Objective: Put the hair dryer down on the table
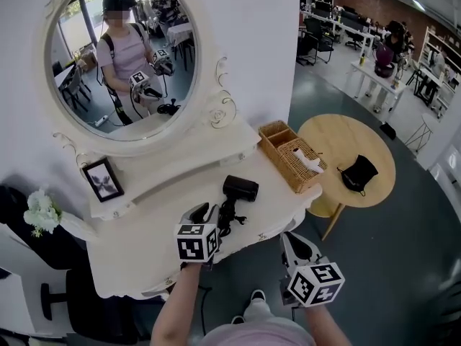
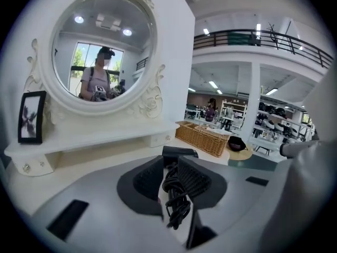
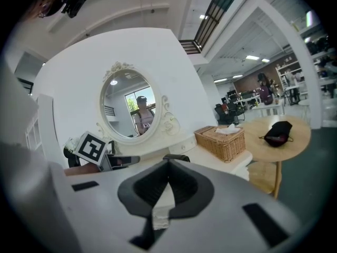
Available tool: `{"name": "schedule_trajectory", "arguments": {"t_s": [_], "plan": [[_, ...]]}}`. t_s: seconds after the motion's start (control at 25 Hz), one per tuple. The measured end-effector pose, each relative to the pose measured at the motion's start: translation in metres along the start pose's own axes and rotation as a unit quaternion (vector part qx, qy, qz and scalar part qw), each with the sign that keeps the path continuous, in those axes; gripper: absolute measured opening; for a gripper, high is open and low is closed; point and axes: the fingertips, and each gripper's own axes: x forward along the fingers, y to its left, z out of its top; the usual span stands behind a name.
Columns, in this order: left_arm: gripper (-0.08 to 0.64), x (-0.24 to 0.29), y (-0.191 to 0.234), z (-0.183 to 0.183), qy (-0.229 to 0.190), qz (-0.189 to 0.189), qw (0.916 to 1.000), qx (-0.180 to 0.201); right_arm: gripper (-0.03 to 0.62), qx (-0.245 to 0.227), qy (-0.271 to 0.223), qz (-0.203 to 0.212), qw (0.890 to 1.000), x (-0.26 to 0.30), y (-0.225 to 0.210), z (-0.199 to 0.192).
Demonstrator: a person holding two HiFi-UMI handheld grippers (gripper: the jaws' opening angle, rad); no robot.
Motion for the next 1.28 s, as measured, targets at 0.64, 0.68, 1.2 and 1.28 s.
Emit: {"name": "schedule_trajectory", "arguments": {"t_s": [0.64, 0.68, 1.2, 1.28], "plan": [[0.000, -0.074, 0.022, -0.022, -0.051, 0.034, 0.9970, -0.048, 0.002, -0.014, -0.001, 0.029, 0.999, 0.001, 0.022, 0.004], [0.000, -0.078, 0.023, -0.023, -0.053, 0.038, 0.9968, -0.046, 0.002, -0.015, 0.000, 0.031, 0.999, 0.001, 0.024, 0.004], [0.000, -0.106, 0.033, -0.030, -0.069, 0.047, 0.9949, -0.056, 0.002, -0.029, 0.000, 0.047, 0.998, 0.006, 0.037, 0.002], [0.000, -0.107, 0.034, -0.030, -0.069, 0.049, 0.9947, -0.058, 0.001, -0.032, 0.002, 0.047, 0.998, 0.008, 0.037, 0.002]]}}
